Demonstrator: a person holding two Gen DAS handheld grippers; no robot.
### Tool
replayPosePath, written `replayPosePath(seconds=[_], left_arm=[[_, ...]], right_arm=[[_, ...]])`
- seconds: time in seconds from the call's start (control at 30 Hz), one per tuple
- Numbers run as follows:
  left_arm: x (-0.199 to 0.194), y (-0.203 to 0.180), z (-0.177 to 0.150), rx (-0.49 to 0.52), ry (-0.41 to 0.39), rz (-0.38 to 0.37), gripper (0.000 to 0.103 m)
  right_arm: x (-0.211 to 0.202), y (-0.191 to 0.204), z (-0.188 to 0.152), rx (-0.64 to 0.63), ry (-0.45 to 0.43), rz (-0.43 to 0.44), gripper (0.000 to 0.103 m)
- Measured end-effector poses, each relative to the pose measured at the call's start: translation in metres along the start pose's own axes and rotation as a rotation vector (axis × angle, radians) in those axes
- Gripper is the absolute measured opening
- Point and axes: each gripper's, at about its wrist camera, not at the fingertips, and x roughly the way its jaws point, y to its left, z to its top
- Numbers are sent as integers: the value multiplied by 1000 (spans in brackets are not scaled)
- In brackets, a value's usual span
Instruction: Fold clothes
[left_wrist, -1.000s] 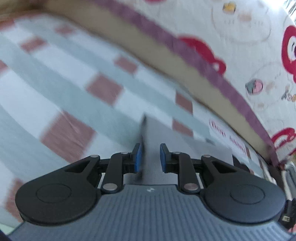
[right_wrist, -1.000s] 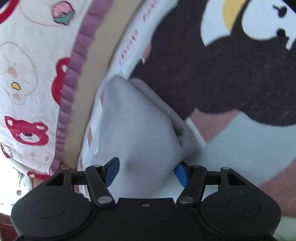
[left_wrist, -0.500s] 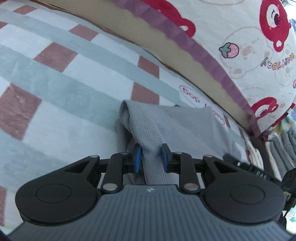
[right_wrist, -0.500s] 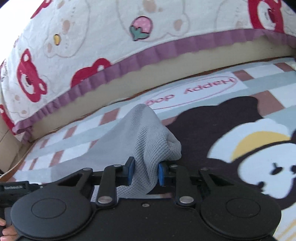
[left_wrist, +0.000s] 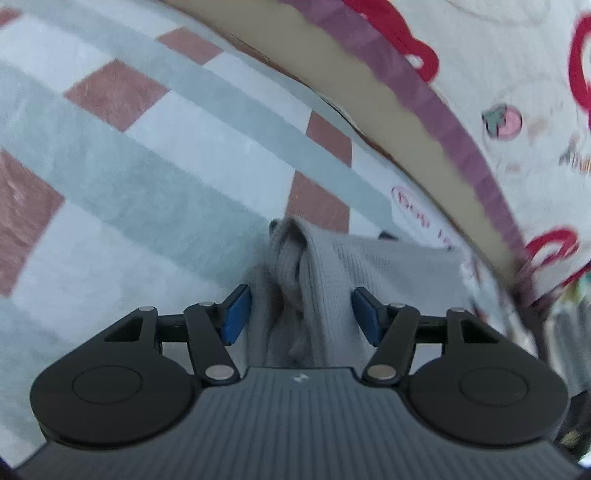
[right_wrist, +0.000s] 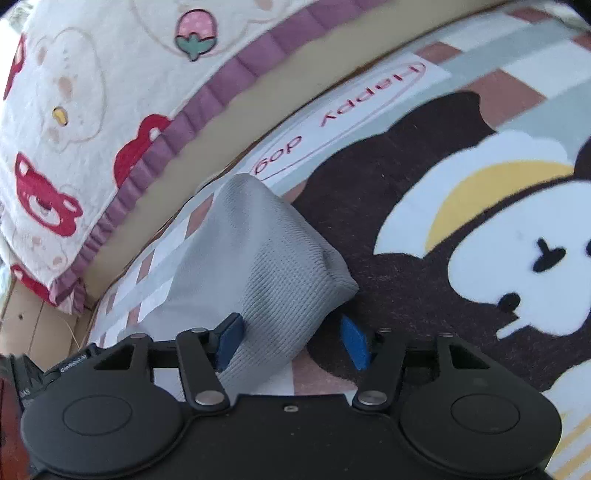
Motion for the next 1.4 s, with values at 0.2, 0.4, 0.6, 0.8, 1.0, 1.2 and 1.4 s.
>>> replayPosePath(seconds=[0.2, 0.4, 0.6, 0.8, 1.0, 1.2, 1.4], left_arm=[[-3, -38, -6, 291, -20, 66, 25], [-28, -86, -26, 462, -100, 82, 23], [-24, -154, -48, 462, -92, -55, 21], [10, -210, -95, 463, 17, -161, 21], [77, -223, -138, 409, 154, -90, 22], [87, -213, -137, 414, 155, -109, 37], [102, -196, -135, 322, 132, -156, 54]], right_arm=[[21, 8, 15, 39, -39, 107, 37], [-17, 55, 17, -355, -174, 65, 31], [-76, 38, 28, -428, -231, -96, 30], [-171, -13, 30, -412, -289, -233, 30], [-193, -80, 24, -296, -240, -303, 31], [-190, -128, 19, -59, -205, -255, 45], [-195, -161, 17, 179, -164, -156, 61]])
